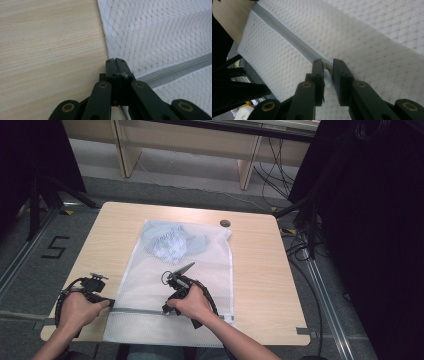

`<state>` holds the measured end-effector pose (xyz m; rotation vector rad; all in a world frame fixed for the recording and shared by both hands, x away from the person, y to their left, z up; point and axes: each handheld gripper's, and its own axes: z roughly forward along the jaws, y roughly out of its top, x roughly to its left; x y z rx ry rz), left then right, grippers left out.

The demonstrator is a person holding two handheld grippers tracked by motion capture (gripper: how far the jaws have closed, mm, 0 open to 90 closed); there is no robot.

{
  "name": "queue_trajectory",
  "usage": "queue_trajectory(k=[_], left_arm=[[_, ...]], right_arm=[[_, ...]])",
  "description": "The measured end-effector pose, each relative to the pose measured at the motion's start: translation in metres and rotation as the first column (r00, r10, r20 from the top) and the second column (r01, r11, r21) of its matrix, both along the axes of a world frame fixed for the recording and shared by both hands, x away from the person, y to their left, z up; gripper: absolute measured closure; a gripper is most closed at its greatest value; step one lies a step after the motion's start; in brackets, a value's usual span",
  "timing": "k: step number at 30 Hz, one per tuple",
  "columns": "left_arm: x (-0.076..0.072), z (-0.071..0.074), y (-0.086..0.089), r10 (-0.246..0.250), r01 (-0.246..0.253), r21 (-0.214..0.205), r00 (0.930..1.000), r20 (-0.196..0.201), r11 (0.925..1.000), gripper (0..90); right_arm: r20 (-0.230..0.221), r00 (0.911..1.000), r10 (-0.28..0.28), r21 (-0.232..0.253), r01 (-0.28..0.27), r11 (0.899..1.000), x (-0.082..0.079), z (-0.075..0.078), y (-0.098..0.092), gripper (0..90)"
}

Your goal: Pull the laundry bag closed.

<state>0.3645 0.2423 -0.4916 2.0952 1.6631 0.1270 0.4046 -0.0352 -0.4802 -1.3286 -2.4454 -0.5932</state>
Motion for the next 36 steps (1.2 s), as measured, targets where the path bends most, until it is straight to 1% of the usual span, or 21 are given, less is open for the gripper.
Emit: queue_trajectory(k=[2, 3, 4, 5, 6, 7, 8, 10, 11, 13, 14, 17, 19, 23, 24, 27, 29, 30, 31, 32, 36], left_arm=[[0.000, 0.000, 0.000, -0.002, 0.002, 0.001, 1.0000, -0.001, 1.0000, 89.2], [0.000, 0.000, 0.000, -0.001, 0.001, 0.000, 1.0000, -0.001, 1.0000, 89.2], [0.000, 0.000, 0.000, 0.000, 0.000, -0.001, 1.0000, 0.000, 1.0000, 89.2], [0.000, 0.000, 0.001, -0.008, 0.008, 0.003, 1.0000, -0.003, 1.0000, 89.2], [0.000, 0.000, 0.001, -0.006, 0.006, 0.000, 1.0000, -0.002, 1.0000, 89.2], [0.000, -0.001, 0.000, 0.002, -0.002, -0.006, 1.0000, 0.006, 1.0000, 89.2], [0.000, 0.000, 0.001, -0.005, 0.005, 0.001, 1.0000, 0.000, 1.0000, 89.2], [0.000, 0.000, 0.001, -0.006, 0.006, 0.002, 1.0000, -0.003, 1.0000, 89.2], [0.000, 0.000, 0.001, -0.008, 0.008, 0.002, 1.0000, -0.003, 1.0000, 89.2], [0.000, 0.000, 0.001, -0.002, 0.002, 0.000, 1.0000, -0.001, 1.0000, 89.2], [0.000, 0.000, 0.001, -0.005, 0.005, 0.000, 1.0000, -0.001, 1.0000, 89.2], [0.000, 0.000, 0.000, 0.000, 0.000, -0.002, 1.0000, 0.000, 1.0000, 89.2], [0.000, 0.000, 0.001, -0.009, 0.009, 0.003, 1.0000, -0.003, 1.0000, 89.2], [0.000, 0.000, 0.000, -0.005, 0.005, -0.001, 1.0000, -0.001, 1.0000, 89.2], [0.000, 0.000, 0.000, -0.005, 0.005, -0.001, 1.0000, -0.001, 1.0000, 89.2], [0.000, 0.000, 0.000, -0.005, 0.005, -0.001, 1.0000, -0.001, 1.0000, 89.2], [0.000, 0.000, 0.001, -0.008, 0.008, 0.004, 1.0000, -0.003, 1.0000, 89.2], [0.000, 0.000, 0.001, -0.007, 0.007, 0.005, 1.0000, -0.003, 1.0000, 89.2], [0.000, 0.000, 0.001, -0.007, 0.007, 0.005, 1.0000, -0.003, 1.0000, 89.2], [0.000, 0.000, 0.001, -0.009, 0.009, 0.004, 1.0000, -0.003, 1.0000, 89.2], [0.000, 0.000, 0.000, -0.004, 0.004, 0.000, 1.0000, 0.000, 1.0000, 89.2]], right_arm=[[0.019, 0.9998, 0.009, 0.006, -0.009, 1.000, -0.002, 0.001, 0.003, 80.9], [-0.024, 0.9997, -0.008, -0.016, 0.008, 1.000, -0.004, 0.004, 0.004, 80.7], [-0.039, 0.9991, -0.016, -0.026, 0.015, 1.000, -0.006, 0.004, 0.006, 80.1], [-0.031, 0.9995, 0.005, -0.003, -0.005, 1.000, -0.006, 0.002, 0.007, 80.1], [-0.007, 0.9999, 0.015, -0.010, -0.015, 1.000, -0.006, 0.000, 0.006, 80.1], [-0.019, 0.9998, 0.009, -0.026, -0.010, 1.000, -0.006, -0.002, 0.005, 80.3], [0.010, 0.9993, 0.036, -0.018, -0.036, 0.999, -0.004, -0.006, 0.003, 81.2], [-0.019, 0.9997, 0.013, -0.022, -0.014, 1.000, -0.003, -0.009, 0.002, 83.3], [-0.010, 0.9999, 0.010, -0.019, -0.010, 1.000, -0.003, -0.010, 0.001, 84.5], [-0.023, 0.9995, 0.019, -0.020, -0.019, 1.000, -0.002, -0.010, 0.001, 86.5], [-0.002, 0.9994, 0.034, -0.018, -0.034, 0.999, -0.003, -0.009, 0.002, 86.7], [-0.005, 0.9996, 0.028, -0.032, -0.029, 0.999, -0.004, -0.006, 0.002, 86.8], [0.005, 0.9989, 0.046, -0.023, -0.046, 0.999, -0.003, -0.004, 0.000, 86.8], [0.000, 0.9995, 0.030, -0.020, -0.030, 0.999, -0.005, 0.002, -0.002, 86.9], [0.020, 0.9989, 0.042, -0.021, -0.042, 0.999, -0.005, 0.002, -0.003, 86.9], [0.004, 0.9998, 0.018, -0.025, -0.018, 1.000, -0.006, 0.004, -0.006, 86.9], [0.013, 0.9993, 0.034, -0.034, -0.034, 0.999, -0.005, 0.005, -0.009, 86.9], [0.000, 0.9996, 0.030, 0.003, -0.030, 1.000, -0.006, 0.005, -0.009, 86.9], [-0.020, 0.9995, 0.024, -0.011, -0.025, 1.000, -0.007, 0.007, -0.009, 86.9], [0.009, 0.9985, 0.053, -0.029, -0.053, 0.998, -0.006, 0.005, -0.012, 86.9], [0.016, 0.9992, 0.037, -0.026, -0.037, 0.999, -0.008, 0.009, -0.013, 86.9]])
